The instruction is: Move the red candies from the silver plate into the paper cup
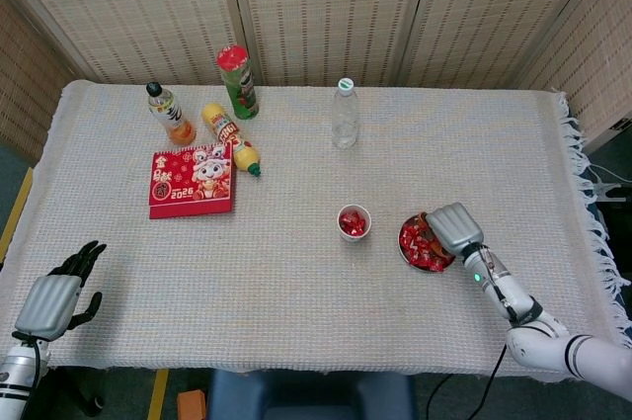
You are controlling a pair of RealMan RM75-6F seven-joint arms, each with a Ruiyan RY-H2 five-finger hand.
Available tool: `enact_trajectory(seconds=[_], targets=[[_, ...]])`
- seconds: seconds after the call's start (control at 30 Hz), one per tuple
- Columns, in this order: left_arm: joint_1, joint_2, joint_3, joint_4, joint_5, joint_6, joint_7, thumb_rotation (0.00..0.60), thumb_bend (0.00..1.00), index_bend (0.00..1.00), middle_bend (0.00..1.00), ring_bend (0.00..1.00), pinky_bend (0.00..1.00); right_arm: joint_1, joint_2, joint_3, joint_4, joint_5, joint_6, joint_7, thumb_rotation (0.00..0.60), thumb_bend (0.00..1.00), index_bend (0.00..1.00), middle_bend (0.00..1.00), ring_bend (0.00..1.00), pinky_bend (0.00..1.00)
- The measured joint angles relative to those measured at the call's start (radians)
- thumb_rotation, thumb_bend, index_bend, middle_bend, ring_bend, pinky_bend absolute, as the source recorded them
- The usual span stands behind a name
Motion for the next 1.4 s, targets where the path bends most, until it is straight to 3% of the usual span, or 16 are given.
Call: enact_trajectory(seconds=[0.23,0.73,1.4], targets=[[-0.002,0.001,-0.002,0.003,-0.005,-0.004,-0.007,0.6,0.48,0.0,0.0,0.14,0.37,0.002,-0.025,0.008,0.02,0.014,-0.014,-0.011,0.6,0.24,0.27,0.71,0.64,1.0],[-0.001,0.004,-0.003,0.005,-0.007,-0.003,-0.017,0.6,0.48,0.0,0.0,0.14,0.37,-0.008,-0.039,-0.002,0.033,0.015,-0.024,-0.037,0.6,0.24,0.29,0.71,0.64,1.0],[0.001,0.009,-0.002,0.005,-0.001,0.002,-0.029,0.6,0.48,0.0,0.0,0.14,0.37,-0.011,-0.043,-0.003,0.017,-0.007,-0.025,-0.039,0.6,0.24,0.48,0.71,0.66,1.0]])
